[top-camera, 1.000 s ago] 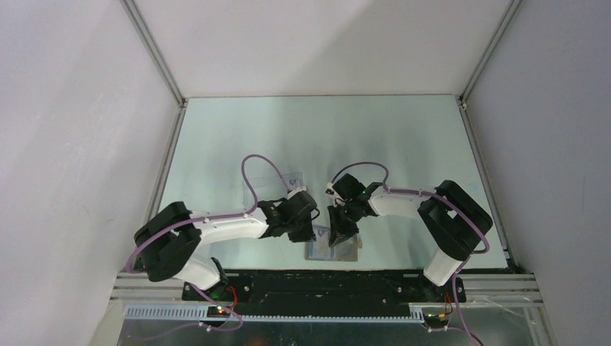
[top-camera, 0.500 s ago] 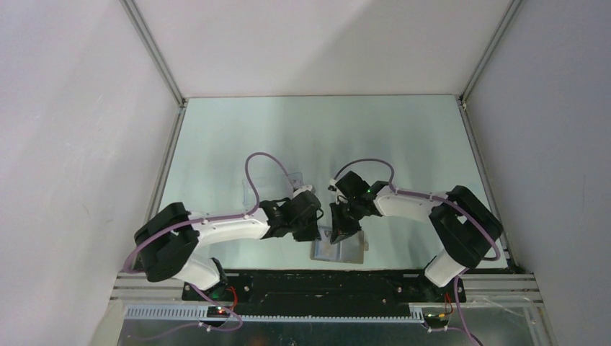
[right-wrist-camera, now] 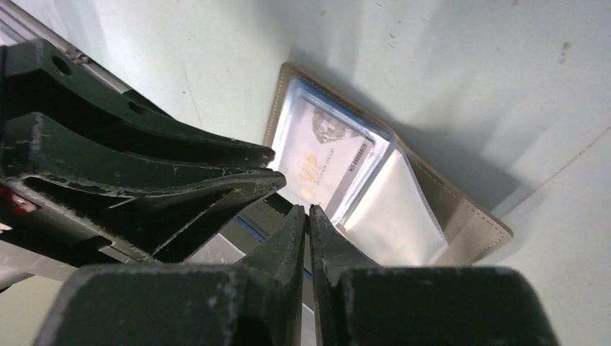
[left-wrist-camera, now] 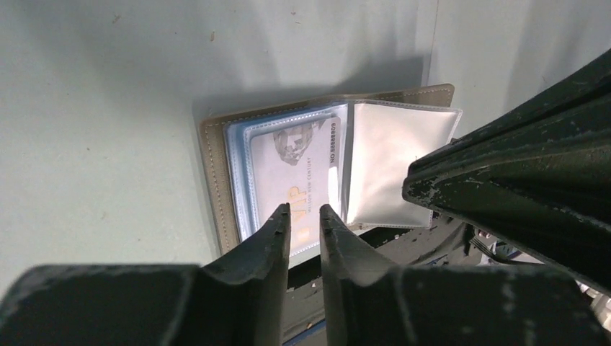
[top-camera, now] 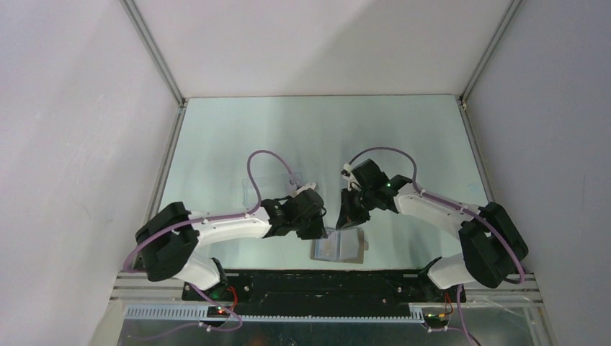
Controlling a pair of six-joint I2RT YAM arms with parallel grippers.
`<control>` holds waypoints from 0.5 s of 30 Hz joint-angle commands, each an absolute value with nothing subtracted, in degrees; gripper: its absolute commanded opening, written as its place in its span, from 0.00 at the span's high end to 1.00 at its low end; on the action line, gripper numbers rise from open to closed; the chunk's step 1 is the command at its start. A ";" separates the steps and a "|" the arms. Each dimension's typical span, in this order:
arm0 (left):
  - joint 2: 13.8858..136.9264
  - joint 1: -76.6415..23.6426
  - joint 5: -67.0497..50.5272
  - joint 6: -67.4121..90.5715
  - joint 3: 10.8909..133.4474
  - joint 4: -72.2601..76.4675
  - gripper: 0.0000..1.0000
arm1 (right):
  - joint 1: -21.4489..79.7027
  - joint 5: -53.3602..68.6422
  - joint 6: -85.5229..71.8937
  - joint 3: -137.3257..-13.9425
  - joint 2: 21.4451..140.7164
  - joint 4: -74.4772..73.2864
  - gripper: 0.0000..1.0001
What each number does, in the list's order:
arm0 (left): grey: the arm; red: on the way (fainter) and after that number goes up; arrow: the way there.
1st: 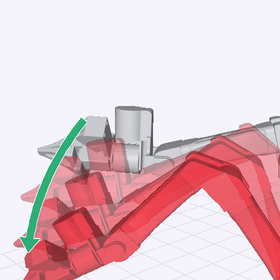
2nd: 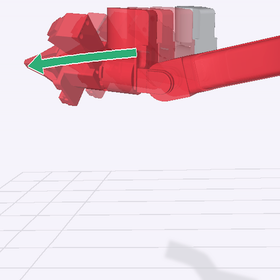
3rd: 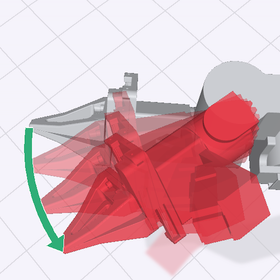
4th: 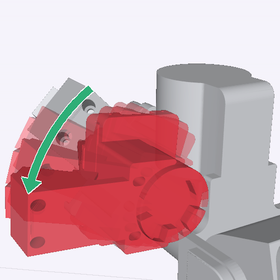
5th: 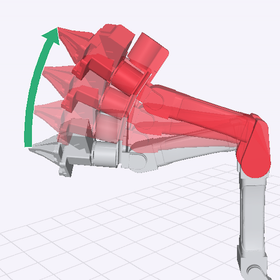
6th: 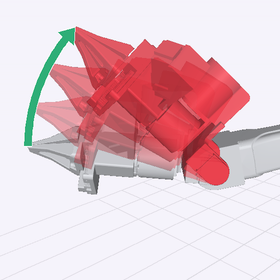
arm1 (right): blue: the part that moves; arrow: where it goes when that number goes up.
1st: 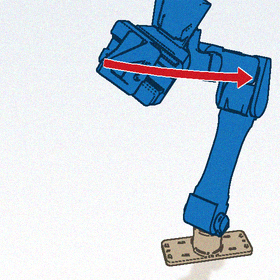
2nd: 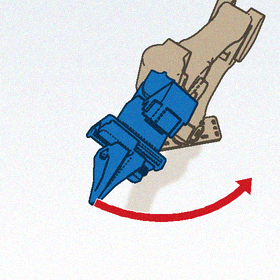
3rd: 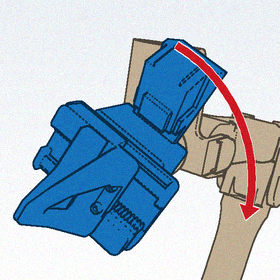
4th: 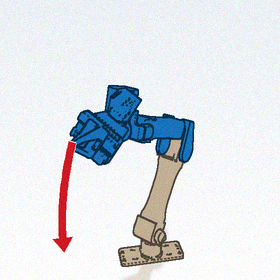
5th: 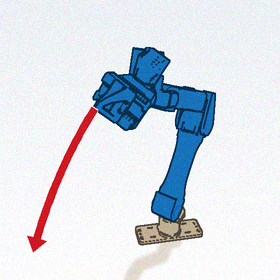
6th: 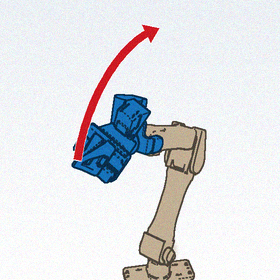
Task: Put the credit cards into the card holder
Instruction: Turn over the card slot in the card holder.
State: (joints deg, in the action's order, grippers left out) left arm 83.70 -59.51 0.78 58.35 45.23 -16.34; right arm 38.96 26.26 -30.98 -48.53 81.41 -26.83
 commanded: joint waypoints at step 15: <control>85.06 -57.24 -3.60 58.99 42.57 -12.12 0.63 | 43.02 23.52 -29.58 -47.08 93.96 -23.56 0.99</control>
